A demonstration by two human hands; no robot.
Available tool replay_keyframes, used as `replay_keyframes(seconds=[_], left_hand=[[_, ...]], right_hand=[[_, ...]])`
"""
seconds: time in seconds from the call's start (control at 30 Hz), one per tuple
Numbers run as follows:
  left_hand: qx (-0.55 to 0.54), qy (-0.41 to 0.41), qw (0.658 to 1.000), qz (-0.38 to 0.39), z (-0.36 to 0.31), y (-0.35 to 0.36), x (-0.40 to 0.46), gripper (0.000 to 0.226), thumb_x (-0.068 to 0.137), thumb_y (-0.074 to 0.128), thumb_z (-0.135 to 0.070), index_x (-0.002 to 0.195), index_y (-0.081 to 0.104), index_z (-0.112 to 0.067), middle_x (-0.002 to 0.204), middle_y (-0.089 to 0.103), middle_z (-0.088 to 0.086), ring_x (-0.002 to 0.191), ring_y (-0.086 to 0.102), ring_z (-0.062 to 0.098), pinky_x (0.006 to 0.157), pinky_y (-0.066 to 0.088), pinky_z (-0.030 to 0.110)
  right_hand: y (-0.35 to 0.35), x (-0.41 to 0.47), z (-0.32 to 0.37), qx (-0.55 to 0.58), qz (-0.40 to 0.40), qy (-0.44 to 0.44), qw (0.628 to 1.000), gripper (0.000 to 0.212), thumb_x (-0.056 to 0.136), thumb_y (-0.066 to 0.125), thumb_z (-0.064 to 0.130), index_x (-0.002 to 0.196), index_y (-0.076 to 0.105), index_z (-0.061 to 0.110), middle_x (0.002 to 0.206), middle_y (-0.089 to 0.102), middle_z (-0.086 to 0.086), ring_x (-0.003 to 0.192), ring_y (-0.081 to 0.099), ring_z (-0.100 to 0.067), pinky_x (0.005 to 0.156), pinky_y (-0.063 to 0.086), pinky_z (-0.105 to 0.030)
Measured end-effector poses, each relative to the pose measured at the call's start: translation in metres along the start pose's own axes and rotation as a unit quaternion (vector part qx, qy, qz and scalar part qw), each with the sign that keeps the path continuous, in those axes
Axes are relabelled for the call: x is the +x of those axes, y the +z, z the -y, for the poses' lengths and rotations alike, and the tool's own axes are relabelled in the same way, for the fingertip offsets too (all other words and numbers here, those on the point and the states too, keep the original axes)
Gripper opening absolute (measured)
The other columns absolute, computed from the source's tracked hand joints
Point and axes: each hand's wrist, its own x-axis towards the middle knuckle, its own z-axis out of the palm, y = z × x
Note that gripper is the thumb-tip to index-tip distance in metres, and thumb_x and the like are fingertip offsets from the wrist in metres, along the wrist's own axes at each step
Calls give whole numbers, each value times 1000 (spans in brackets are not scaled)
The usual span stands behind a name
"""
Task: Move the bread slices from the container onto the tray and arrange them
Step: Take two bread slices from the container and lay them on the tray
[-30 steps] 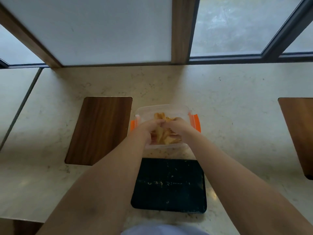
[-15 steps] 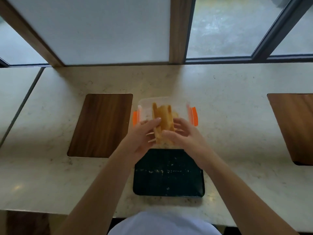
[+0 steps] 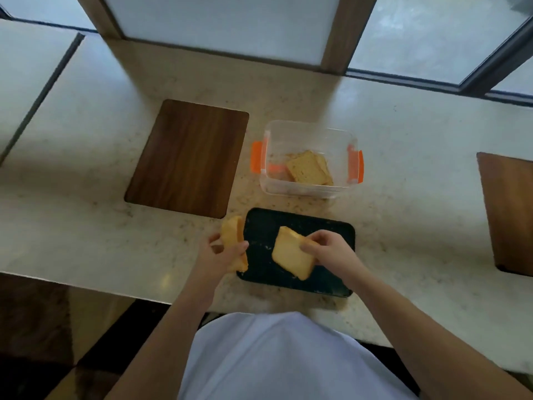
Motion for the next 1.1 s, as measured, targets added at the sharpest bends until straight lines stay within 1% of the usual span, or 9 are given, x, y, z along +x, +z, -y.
replay_keyframes(seconds=[0.17,0.27,0.37,0.5,0.67,0.8,0.93,1.03,1.1], left_hand=[[8,-14,1000,-11,8,-8,4,106,62,91,-49,149,36,-23,137,58,11,119,62,29,102,53,53],[-11,-4,1000,-11,9,-8,3,109,58,90,-52,149,37,-22,136,59,11,118,63,28,100,55,50],[-24,-13,999,-17,14,-11,6,98,73,89,-44,150,34,-22,138,57,11,118,61,28,102,53,50],[-18,-21,999,-21,18,-19,6,93,78,85,-42,151,32,-22,139,55,13,120,61,31,101,53,49],[-6,-28,999,-22,17,-30,9,88,78,84,-43,149,38,-20,138,59,12,119,62,31,98,55,48],[12,-26,999,-15,13,-32,13,87,78,83,-45,149,38,-21,136,58,8,116,62,27,93,56,44],[7,-24,1000,-14,9,-31,17,88,76,83,-48,148,38,-22,128,61,4,104,64,19,81,55,36],[14,-21,1000,-3,8,-26,14,97,63,84,-58,143,41,-25,116,64,-3,99,67,15,68,54,27],[25,-21,999,7,11,-23,15,92,68,85,-55,143,41,-25,117,65,-2,99,69,16,67,54,26]], right_hand=[[11,29,17,109,29,45,993,16,93,70,31,106,70,22,115,70,-3,105,66,-19,88,59,-38],[20,45,24,145,26,92,985,10,94,70,26,102,68,21,115,67,-4,104,65,-21,85,58,-37],[29,56,30,154,23,105,982,7,95,70,23,99,65,20,113,66,-3,99,64,-18,79,55,-36],[40,66,39,166,54,98,980,23,94,70,18,114,62,14,121,65,-8,106,64,-22,83,56,-37],[48,72,44,140,26,99,985,51,88,75,13,132,50,10,123,57,-6,99,59,-20,75,56,-34],[50,75,30,133,-69,104,983,64,84,78,19,139,46,7,130,56,-9,115,58,-28,99,54,-46],[52,66,20,98,-131,76,984,63,85,74,27,138,46,9,124,55,-6,112,58,-26,94,53,-43],[57,56,11,98,-116,78,985,58,90,70,27,140,46,11,121,53,-3,112,58,-25,99,53,-45],[62,51,7,99,-106,73,987,56,91,69,24,140,47,11,123,54,-4,111,58,-24,102,52,-47]])
